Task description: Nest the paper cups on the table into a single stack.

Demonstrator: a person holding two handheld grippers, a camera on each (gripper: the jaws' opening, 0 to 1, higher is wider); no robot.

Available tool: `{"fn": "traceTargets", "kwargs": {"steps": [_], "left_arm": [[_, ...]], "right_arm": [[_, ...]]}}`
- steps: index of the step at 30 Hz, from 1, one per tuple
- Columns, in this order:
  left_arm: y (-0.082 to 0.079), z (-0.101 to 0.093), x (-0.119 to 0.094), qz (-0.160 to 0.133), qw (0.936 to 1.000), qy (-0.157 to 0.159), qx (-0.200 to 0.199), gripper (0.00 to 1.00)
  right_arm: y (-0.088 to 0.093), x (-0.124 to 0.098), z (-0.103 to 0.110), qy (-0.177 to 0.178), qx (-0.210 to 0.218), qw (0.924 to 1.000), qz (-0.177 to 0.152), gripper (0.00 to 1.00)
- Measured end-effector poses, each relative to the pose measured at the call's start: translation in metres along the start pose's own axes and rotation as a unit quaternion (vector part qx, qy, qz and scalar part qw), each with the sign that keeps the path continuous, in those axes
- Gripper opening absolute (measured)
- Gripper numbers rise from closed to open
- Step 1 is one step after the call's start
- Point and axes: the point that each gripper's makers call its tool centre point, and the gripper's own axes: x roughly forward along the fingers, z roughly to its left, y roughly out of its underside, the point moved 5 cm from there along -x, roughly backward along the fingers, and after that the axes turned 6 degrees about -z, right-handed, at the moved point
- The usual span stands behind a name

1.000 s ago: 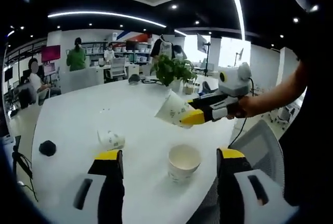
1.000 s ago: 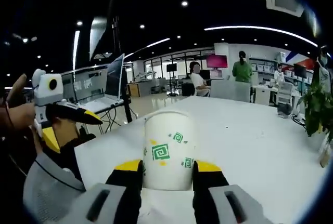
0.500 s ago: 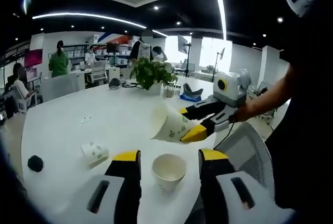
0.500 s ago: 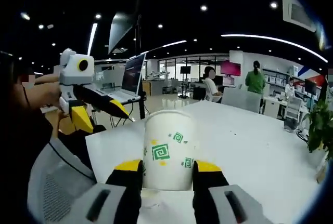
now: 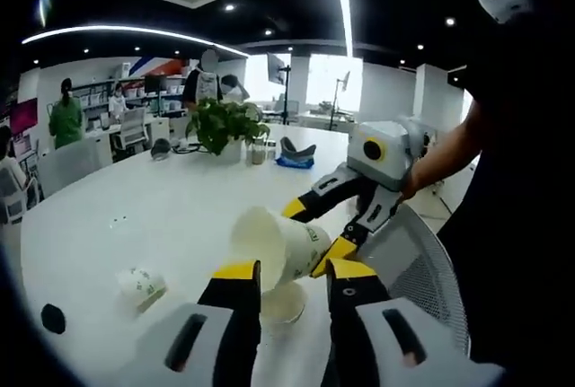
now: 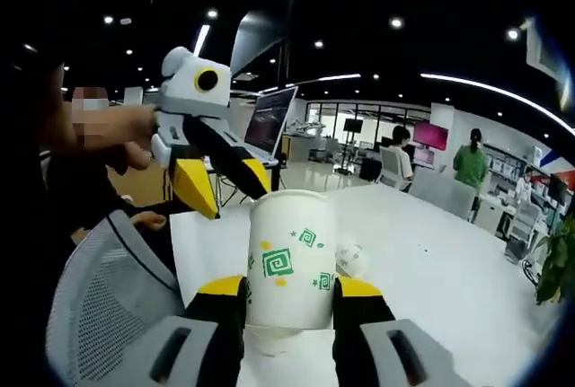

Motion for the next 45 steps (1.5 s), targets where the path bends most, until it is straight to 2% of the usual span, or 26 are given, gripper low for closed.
{"fn": "traceTargets", "kwargs": {"steps": [7,12,25,27,30,36,40,45], "left_arm": [[0.007,-0.009,0.008,0.024,0.9988,0.044,0.005,0.14],[0.008,-0.014,0.010,0.035,0.9973,0.064,0.007,0.05],[0.012,-0.025,0.010,0.047,0.9947,0.092,0.002,0.00],[0.011,-0.028,0.011,0.047,0.9942,0.097,-0.001,0.00],[0.010,-0.028,0.011,0.050,0.9945,0.092,0.006,0.00],[0.012,-0.020,0.008,0.076,0.9942,0.073,0.021,0.00],[0.013,-0.017,0.007,0.084,0.9938,0.068,0.027,0.00],[0.015,-0.009,0.008,0.108,0.9917,0.055,0.043,0.00]], "right_arm": [[0.002,0.000,0.012,-0.021,-0.051,0.9983,0.015,0.37],[0.003,0.000,0.018,-0.029,-0.071,0.9969,0.019,0.37],[0.007,0.000,0.025,-0.032,-0.099,0.9943,0.026,0.37],[0.007,0.000,0.024,-0.028,-0.090,0.9952,0.026,0.37],[0.007,-0.001,0.020,-0.014,-0.058,0.9980,0.023,0.42],[0.010,-0.007,0.009,0.014,-0.011,0.9996,0.020,0.52],[0.014,-0.011,0.003,0.028,0.019,0.9993,0.018,0.58],[0.023,-0.018,-0.006,0.053,0.070,0.9961,0.013,0.63]]}}
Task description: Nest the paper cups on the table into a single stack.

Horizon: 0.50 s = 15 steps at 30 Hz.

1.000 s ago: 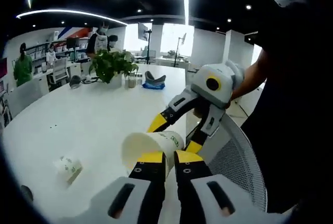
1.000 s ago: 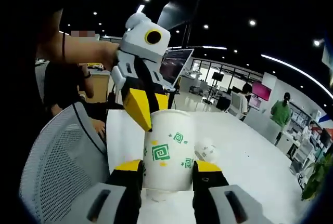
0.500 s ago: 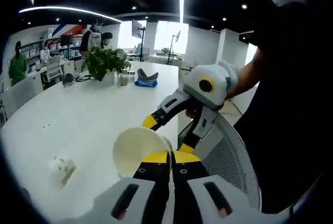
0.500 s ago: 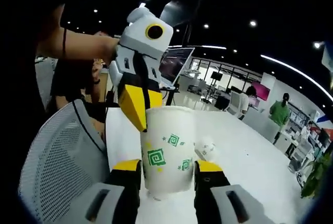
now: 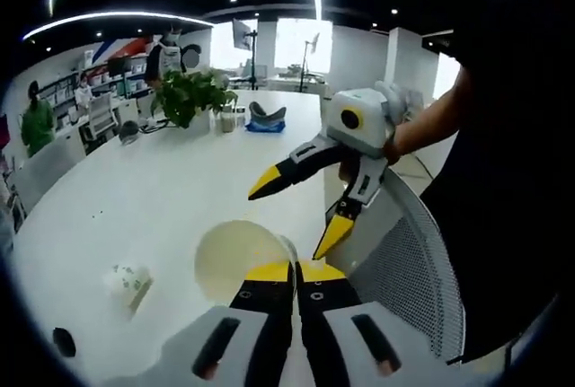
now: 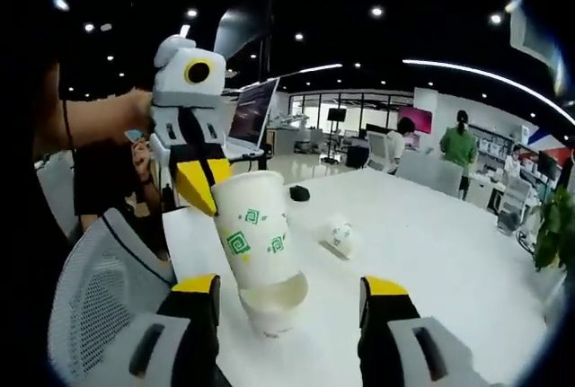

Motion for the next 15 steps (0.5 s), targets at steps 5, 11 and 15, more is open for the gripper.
{"fn": "traceTargets", "kwargs": {"steps": [5,11,15], "left_arm": [[0.001,0.004,0.004,0.020,0.9997,-0.005,0.010,0.00],[0.009,0.008,0.017,0.054,0.9982,-0.004,0.028,0.00],[0.014,0.010,0.025,0.071,0.9968,-0.001,0.036,0.00]], "right_arm": [[0.006,-0.007,-0.007,0.019,0.020,0.9996,0.000,0.65],[0.012,-0.014,-0.009,0.033,0.029,0.9990,0.004,0.65],[0.013,-0.018,-0.008,0.040,0.039,0.9984,0.004,0.64]]}}
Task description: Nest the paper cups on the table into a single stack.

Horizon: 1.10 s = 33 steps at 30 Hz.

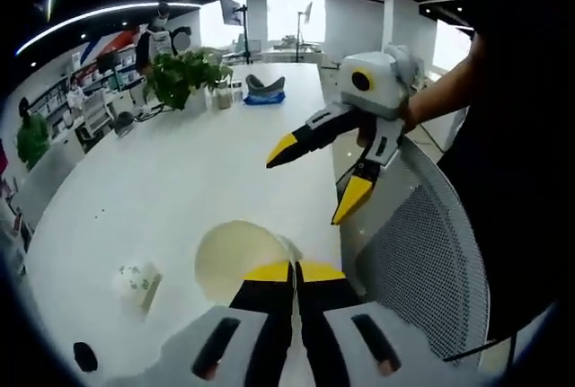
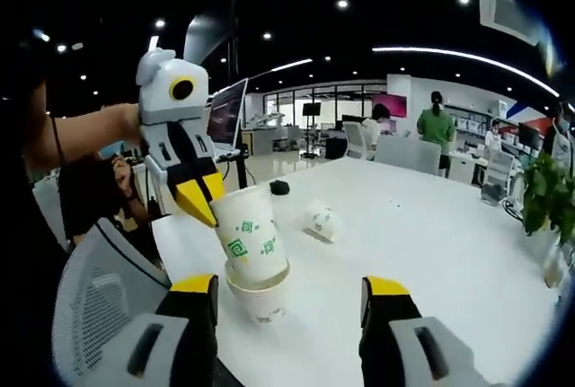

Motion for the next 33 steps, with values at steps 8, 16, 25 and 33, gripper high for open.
{"fn": "traceTargets", "kwargs": {"steps": [8,16,25,33], "left_arm": [[0.014,0.004,0.015,0.033,0.9993,0.014,0.014,0.00],[0.019,0.010,0.025,0.016,0.9990,0.035,-0.021,0.00],[0.020,0.004,0.041,-0.009,0.9954,0.060,-0.075,0.02],[0.033,-0.003,0.053,0.002,0.9920,0.076,-0.101,0.04]], "right_arm": [[0.005,-0.004,0.003,0.008,0.013,0.9999,0.002,0.64],[0.009,-0.005,0.003,0.012,0.020,0.9997,0.004,0.63],[0.009,-0.005,0.003,0.014,0.022,0.9997,0.004,0.63],[0.011,-0.004,0.003,0.015,0.020,0.9996,0.009,0.62]]}}
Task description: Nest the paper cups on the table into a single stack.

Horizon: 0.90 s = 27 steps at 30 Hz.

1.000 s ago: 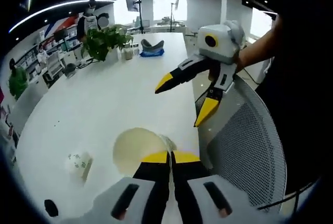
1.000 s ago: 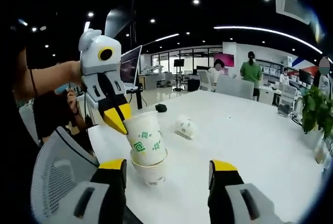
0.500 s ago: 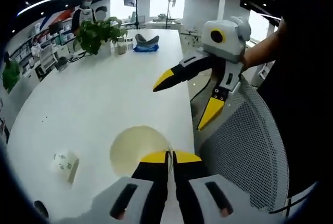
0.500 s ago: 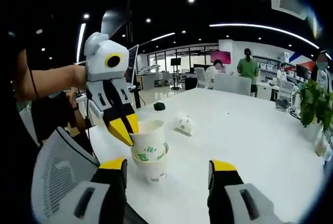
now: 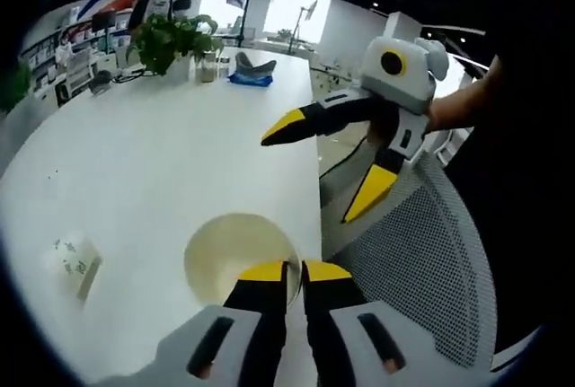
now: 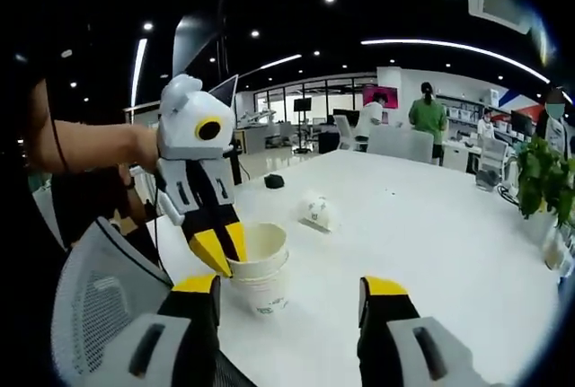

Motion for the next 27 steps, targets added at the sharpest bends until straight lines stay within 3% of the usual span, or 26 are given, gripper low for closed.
{"fn": "traceTargets", "kwargs": {"steps": [6,18,27], "left_arm": [[0.010,0.005,0.008,0.002,0.9998,0.006,-0.017,0.05],[0.004,-0.004,0.008,0.000,0.9998,0.006,-0.019,0.06],[0.003,-0.001,-0.002,-0.014,0.9998,-0.006,-0.012,0.17]], "right_arm": [[0.002,0.000,0.000,-0.001,-0.002,1.0000,0.005,0.61],[0.004,0.001,-0.001,0.001,-0.010,0.9999,0.010,0.61],[0.004,0.001,-0.003,0.004,-0.010,0.9999,0.009,0.61]]}}
